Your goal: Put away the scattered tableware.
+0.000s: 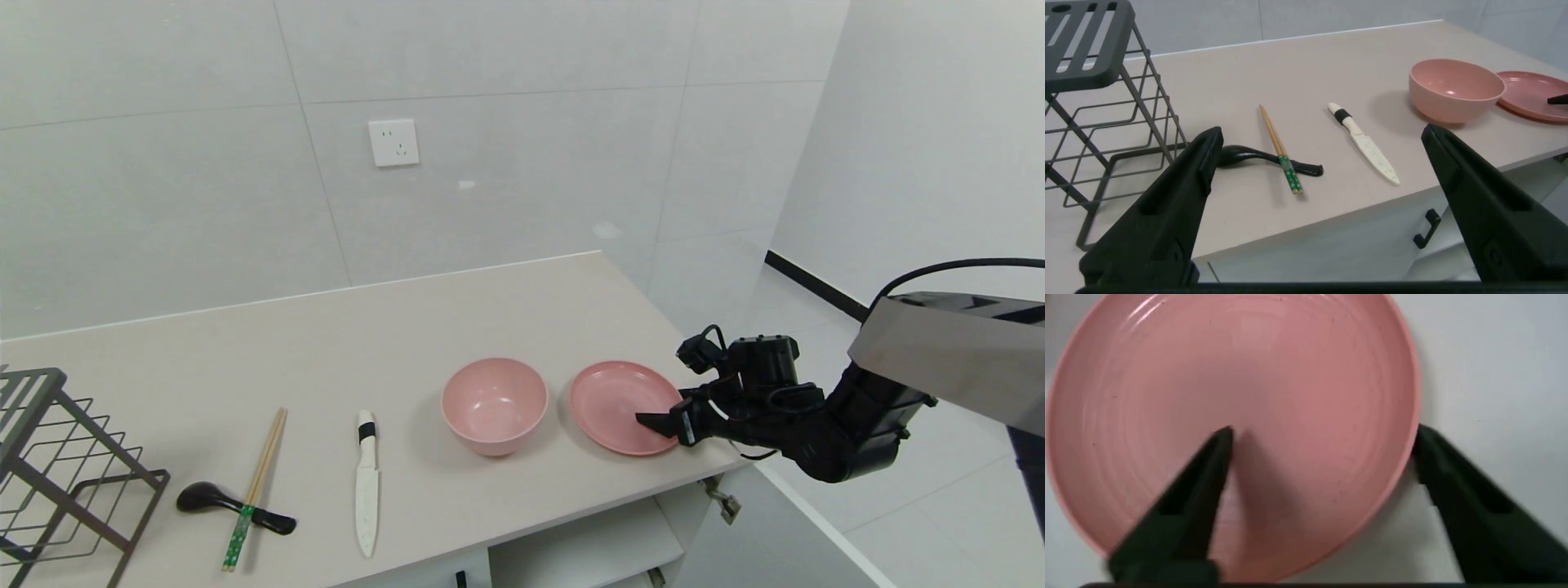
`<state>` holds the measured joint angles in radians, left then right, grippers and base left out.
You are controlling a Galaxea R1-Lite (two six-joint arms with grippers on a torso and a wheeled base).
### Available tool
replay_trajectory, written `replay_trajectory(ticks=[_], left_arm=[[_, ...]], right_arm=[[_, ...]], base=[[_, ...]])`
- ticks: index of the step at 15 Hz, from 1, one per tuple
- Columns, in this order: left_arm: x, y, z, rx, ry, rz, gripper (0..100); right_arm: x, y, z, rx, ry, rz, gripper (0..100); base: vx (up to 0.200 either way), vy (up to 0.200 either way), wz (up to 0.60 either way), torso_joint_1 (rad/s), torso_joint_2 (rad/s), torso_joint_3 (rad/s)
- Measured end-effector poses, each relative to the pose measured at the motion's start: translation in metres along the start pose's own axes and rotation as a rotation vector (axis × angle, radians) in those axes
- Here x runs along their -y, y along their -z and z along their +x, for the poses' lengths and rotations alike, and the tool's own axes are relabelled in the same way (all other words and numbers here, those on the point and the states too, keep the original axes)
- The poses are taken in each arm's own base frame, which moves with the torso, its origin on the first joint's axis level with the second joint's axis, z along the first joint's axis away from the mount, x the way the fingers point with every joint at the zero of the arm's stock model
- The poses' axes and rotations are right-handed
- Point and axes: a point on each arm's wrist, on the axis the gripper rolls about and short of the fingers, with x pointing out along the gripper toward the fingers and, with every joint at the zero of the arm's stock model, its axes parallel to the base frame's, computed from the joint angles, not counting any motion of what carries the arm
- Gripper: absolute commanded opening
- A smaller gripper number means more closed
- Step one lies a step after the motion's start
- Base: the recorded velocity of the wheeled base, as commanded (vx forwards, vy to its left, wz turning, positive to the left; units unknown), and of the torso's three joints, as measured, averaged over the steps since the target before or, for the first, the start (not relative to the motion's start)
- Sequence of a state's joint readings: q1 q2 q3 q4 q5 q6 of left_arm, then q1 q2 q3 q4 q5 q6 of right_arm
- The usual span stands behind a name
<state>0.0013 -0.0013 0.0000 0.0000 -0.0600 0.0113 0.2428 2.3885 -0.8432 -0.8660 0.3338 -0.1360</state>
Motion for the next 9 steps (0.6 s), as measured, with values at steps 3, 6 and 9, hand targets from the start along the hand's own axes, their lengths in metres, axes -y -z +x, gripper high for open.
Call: replay_trajectory(ticks=[3,6,9], left_arm=[[0.000,0.000,0.000,0.000,0.000,0.000,100],[0.000,0.000,0.000,0.000,0.001,0.001,100],[0.000,0.000,0.000,0.000,0.000,0.001,100]], right_arm=[[0.005,0.003,0.002,-0.012,0.058,0.014,0],[0.020,0.006,-0.002,-0.010,0.128,0.077,0],[0.025,-0.001,-0.009,0.015,0.144,0.207,0]], base=[[0.000,0.000,0.00,0.000,0.00,0.000],[0.000,0.000,0.00,0.000,0.00,0.000],[0.000,0.000,0.00,0.000,0.00,0.000]])
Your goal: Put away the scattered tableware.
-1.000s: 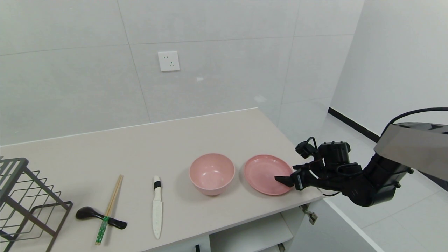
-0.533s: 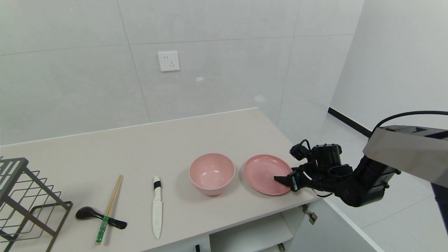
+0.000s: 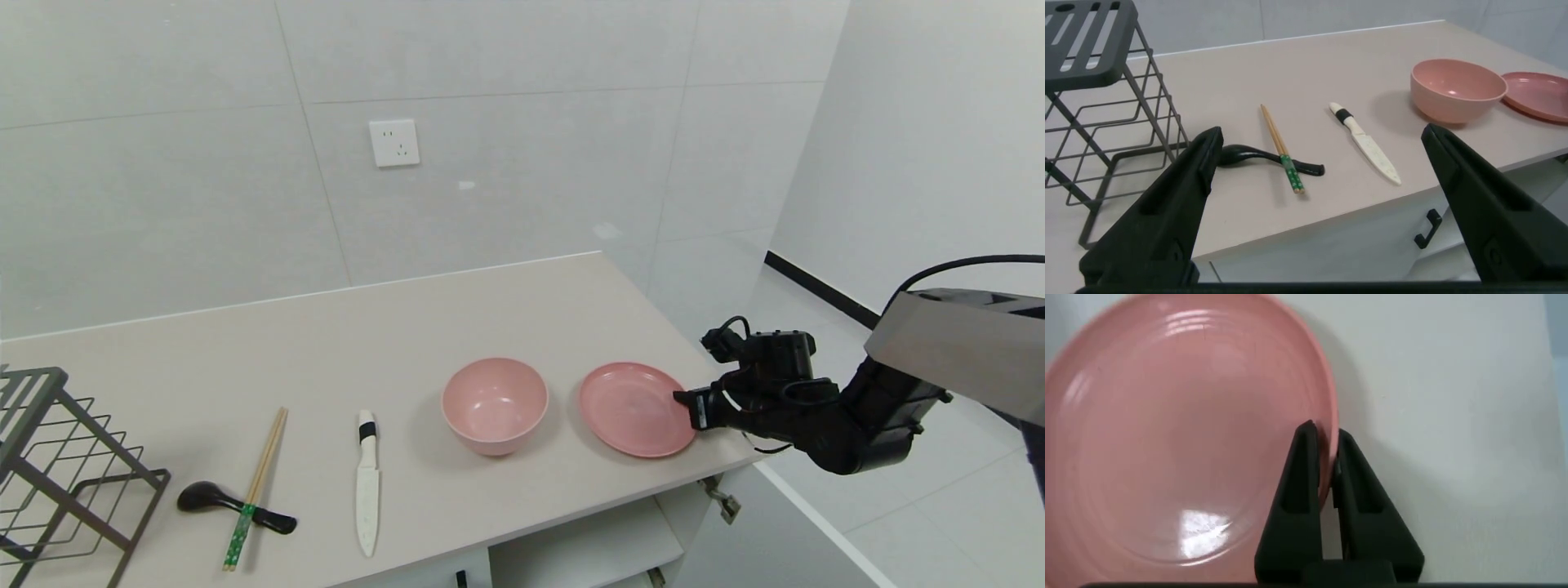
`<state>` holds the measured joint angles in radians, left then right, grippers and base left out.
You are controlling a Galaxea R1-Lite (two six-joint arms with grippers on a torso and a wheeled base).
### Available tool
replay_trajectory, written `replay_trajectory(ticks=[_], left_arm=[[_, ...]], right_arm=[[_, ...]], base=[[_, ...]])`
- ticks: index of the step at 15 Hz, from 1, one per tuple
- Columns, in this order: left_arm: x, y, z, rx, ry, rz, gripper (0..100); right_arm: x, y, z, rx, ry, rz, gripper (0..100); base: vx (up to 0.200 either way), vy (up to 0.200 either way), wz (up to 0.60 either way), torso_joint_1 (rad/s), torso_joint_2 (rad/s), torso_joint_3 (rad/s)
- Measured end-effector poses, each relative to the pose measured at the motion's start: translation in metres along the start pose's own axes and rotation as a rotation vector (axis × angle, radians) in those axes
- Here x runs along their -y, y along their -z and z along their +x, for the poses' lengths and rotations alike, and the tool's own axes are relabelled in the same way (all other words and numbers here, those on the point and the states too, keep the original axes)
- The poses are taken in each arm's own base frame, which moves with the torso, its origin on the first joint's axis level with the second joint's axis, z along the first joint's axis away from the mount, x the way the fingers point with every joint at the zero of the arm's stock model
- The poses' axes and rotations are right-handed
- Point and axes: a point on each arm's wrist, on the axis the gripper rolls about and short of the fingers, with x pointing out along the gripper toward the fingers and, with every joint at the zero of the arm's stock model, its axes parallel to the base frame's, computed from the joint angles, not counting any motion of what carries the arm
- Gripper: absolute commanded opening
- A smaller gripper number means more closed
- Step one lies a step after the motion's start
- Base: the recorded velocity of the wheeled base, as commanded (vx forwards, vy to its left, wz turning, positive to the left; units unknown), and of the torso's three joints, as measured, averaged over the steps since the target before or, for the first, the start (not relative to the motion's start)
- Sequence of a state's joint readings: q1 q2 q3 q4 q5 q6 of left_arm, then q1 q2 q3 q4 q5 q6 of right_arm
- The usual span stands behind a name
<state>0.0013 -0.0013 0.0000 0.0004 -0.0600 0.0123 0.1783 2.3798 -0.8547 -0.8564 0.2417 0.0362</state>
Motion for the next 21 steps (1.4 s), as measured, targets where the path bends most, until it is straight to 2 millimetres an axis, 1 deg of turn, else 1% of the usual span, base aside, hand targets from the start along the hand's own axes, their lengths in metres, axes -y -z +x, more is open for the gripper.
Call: replay_trajectory(ticks=[3,5,8,11,13,15,16,17,21], left_arm=[[0.000,0.000,0.000,0.000,0.001,0.000,100],[0.000,0.000,0.000,0.000,0.001,-0.001,100],[0.000,0.000,0.000,0.000,0.001,0.000,100],[0.000,0.000,0.000,0.000,0.002,-0.001,100],[0.000,0.000,0.000,0.000,0.004,-0.001,100],[0.000,0.000,0.000,0.000,0.006,-0.001,100],[0.000,0.000,0.000,0.000,0.006,-0.001,100],[0.000,0.000,0.000,0.001,0.007,-0.001,100],[0.000,0.000,0.000,0.005,0.017,0.027,100]], right_arm=[[-0.012,-0.022,-0.010,0.067,-0.026,0.198,0],[-0.019,-0.033,-0.018,0.102,-0.044,0.211,0],[-0.022,-0.041,-0.029,0.136,-0.053,0.234,0],[-0.030,-0.056,-0.047,0.298,-0.111,0.284,0],[-0.036,-0.056,-0.063,0.376,-0.153,0.324,0],[-0.039,-0.057,-0.075,0.440,-0.177,0.320,0],[-0.041,-0.062,-0.081,0.507,-0.197,0.302,0],[-0.043,-0.062,-0.084,0.540,-0.210,0.293,0],[-0.052,-0.053,-0.095,0.590,-0.233,0.260,0]], base=[[0.000,0.000,0.00,0.000,0.00,0.000],[0.000,0.000,0.00,0.000,0.00,0.000],[0.000,0.000,0.00,0.000,0.00,0.000],[0.000,0.000,0.00,0.000,0.00,0.000],[0.000,0.000,0.00,0.000,0.00,0.000],[0.000,0.000,0.00,0.000,0.00,0.000],[0.000,0.000,0.00,0.000,0.00,0.000],[0.000,0.000,0.00,0.000,0.00,0.000],[0.000,0.000,0.00,0.000,0.00,0.000]])
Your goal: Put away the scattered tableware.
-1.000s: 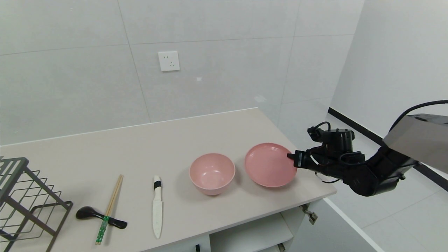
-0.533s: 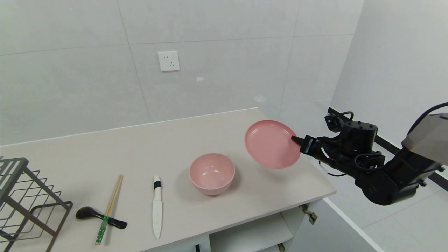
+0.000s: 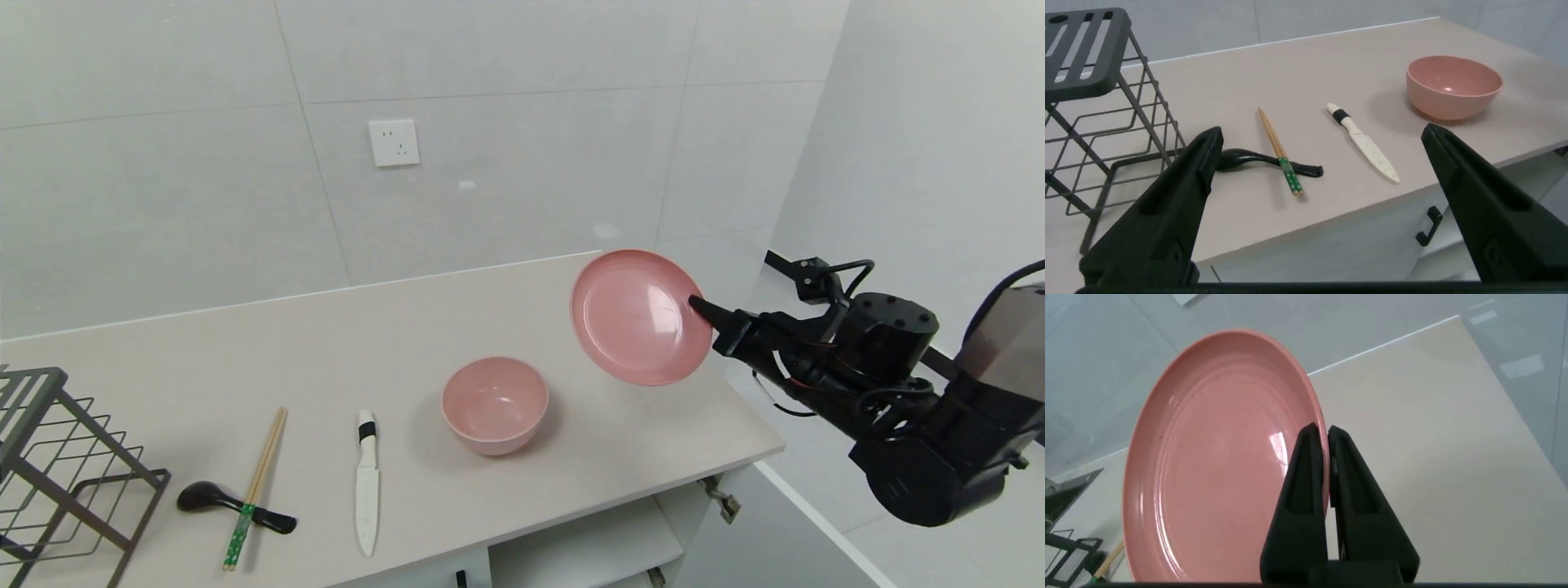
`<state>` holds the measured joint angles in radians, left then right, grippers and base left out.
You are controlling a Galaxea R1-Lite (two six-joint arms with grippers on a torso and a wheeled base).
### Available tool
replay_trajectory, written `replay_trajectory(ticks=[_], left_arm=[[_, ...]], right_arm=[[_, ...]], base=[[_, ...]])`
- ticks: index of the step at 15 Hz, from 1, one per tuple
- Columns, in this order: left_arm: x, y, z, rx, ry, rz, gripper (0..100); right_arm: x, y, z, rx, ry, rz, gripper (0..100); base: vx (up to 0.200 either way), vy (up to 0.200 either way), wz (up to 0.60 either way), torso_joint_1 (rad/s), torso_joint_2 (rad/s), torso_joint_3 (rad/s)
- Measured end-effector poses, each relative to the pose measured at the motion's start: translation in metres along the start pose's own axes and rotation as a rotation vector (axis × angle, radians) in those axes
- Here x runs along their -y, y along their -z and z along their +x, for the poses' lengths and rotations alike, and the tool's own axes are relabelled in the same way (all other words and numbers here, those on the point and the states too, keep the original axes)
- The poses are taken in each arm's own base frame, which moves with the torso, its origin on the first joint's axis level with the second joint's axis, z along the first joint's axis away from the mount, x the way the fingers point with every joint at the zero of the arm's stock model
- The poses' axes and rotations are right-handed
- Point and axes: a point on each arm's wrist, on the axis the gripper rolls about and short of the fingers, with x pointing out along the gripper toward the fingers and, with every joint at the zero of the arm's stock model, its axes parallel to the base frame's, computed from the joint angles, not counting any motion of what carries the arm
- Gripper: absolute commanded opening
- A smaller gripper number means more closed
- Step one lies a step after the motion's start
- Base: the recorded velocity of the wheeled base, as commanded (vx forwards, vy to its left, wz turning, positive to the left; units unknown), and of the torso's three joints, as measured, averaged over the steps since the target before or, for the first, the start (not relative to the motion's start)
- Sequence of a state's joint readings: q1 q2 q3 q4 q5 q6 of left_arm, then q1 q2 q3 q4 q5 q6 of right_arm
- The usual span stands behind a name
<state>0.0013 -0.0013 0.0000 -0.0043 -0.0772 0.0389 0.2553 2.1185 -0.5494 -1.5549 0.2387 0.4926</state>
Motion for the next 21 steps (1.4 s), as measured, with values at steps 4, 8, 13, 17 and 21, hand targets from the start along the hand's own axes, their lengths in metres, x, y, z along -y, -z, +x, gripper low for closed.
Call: replay_trajectory(ticks=[4,8,13,17,21], left_arm=[[0.000,-0.036,-0.007,0.230,0.011,0.060,100],[-0.002,-0.064,0.000,0.186,0.056,0.032,100],[-0.002,-0.080,0.029,-0.005,0.266,-0.091,100],[0.003,-0.094,0.063,-0.158,0.388,-0.147,100],[0.007,-0.103,0.094,-0.225,0.472,-0.164,100]], right_arm=[[-0.001,0.003,-0.023,-0.028,0.047,-0.088,0],[-0.005,0.004,-0.042,-0.051,0.067,-0.114,0],[-0.016,-0.019,-0.055,0.027,0.048,-0.144,0],[-0.015,-0.027,-0.062,0.054,0.062,-0.151,0],[-0.014,-0.029,-0.064,0.062,0.068,-0.153,0]], base=[[0.000,0.000,0.00,0.000,0.00,0.000],[0.000,0.000,0.00,0.000,0.00,0.000],[0.000,0.000,0.00,0.000,0.00,0.000],[0.000,0.000,0.00,0.000,0.00,0.000],[0.000,0.000,0.00,0.000,0.00,0.000]])
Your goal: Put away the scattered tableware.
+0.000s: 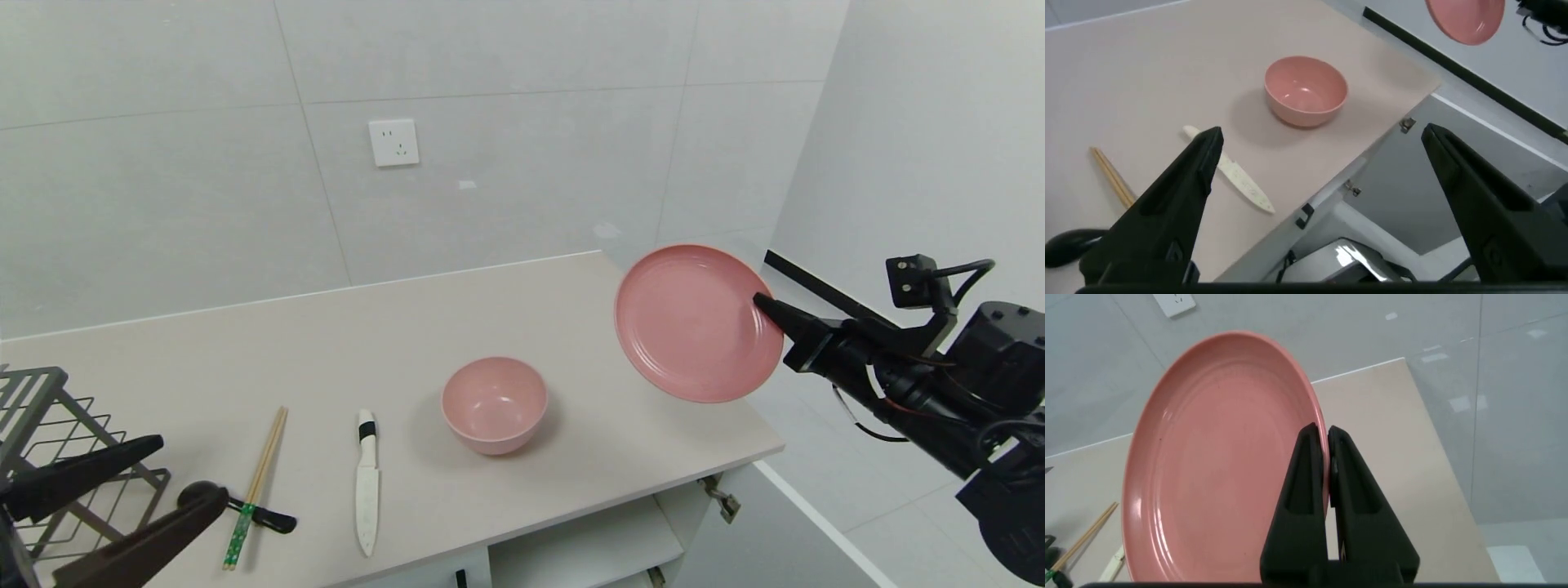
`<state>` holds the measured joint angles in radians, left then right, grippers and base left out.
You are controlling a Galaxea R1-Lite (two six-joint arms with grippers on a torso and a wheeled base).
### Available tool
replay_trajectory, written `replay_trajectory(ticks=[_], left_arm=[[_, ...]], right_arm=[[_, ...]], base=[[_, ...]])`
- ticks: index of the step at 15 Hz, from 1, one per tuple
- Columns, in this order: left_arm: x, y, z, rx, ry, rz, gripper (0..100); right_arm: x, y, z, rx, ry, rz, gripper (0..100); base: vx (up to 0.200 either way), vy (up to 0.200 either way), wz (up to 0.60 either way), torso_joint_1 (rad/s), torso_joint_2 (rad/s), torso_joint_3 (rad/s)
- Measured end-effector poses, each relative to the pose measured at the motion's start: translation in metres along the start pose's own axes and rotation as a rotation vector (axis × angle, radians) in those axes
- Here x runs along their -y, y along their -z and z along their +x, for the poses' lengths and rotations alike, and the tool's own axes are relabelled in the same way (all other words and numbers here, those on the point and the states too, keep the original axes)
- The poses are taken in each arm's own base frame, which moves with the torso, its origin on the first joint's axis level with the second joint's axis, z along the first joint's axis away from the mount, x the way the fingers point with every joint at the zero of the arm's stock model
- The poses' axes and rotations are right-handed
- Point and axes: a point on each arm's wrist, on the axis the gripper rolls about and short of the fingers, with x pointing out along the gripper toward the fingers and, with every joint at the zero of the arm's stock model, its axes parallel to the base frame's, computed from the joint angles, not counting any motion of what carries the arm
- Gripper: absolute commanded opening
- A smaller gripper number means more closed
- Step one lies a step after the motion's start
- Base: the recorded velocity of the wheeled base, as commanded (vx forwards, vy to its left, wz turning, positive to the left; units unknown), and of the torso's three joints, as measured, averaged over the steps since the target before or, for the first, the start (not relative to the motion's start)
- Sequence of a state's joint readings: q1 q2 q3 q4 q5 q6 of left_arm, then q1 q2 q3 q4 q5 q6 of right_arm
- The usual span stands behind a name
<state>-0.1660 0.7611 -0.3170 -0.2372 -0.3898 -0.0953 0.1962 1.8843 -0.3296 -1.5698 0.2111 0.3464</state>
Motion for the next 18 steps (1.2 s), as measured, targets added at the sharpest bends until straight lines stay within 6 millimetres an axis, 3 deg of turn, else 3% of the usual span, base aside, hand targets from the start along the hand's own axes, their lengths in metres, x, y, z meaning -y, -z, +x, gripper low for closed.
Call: replay_trajectory(ticks=[4,12,18], left_arm=[[-0.009,-0.010,0.024,-0.037,-0.003,-0.121,100],[-0.040,-0.019,0.098,-0.162,-0.040,-0.234,100],[-0.054,-0.005,0.157,-0.212,-0.028,-0.226,100]], right_arm=[[0.000,0.000,0.000,0.001,0.000,0.000,0],[0.002,-0.006,-0.002,0.021,0.010,-0.007,0],[0.002,-0.008,-0.004,0.032,0.012,-0.009,0]], base=[[0.000,0.000,0.00,0.000,0.00,0.000],[0.000,0.000,0.00,0.000,0.00,0.000],[0.000,0.000,0.00,0.000,0.00,0.000]])
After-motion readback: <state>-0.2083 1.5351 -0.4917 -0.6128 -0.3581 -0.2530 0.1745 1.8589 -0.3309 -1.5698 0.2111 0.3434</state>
